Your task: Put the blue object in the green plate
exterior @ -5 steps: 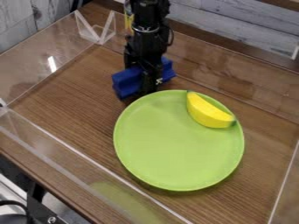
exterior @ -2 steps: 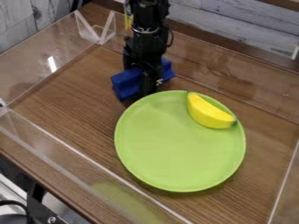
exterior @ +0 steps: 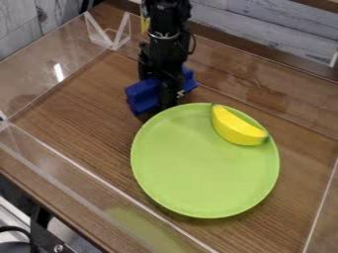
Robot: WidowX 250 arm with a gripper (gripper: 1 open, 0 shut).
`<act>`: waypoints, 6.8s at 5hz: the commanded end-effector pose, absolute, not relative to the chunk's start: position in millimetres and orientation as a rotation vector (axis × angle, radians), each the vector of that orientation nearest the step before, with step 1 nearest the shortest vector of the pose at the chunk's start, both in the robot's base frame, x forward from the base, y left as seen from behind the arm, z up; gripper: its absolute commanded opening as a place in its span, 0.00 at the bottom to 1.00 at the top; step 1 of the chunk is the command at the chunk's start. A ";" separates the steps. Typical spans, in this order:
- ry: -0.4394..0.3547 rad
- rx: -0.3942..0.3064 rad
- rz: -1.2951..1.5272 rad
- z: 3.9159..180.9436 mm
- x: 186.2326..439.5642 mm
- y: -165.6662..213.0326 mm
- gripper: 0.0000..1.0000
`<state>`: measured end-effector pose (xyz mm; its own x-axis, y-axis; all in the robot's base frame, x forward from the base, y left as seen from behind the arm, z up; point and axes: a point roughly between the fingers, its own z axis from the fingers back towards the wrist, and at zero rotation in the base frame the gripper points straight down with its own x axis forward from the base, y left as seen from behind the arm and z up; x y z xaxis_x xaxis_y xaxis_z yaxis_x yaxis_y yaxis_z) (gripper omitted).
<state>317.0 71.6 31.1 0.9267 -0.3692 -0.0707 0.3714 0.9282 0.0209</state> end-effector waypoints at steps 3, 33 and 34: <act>-0.002 0.060 -0.381 56.3 319.3 65.4 0.00; -0.217 0.157 -0.380 101.3 294.7 0.3 0.00; -0.238 0.156 -0.384 104.0 290.2 -3.7 0.00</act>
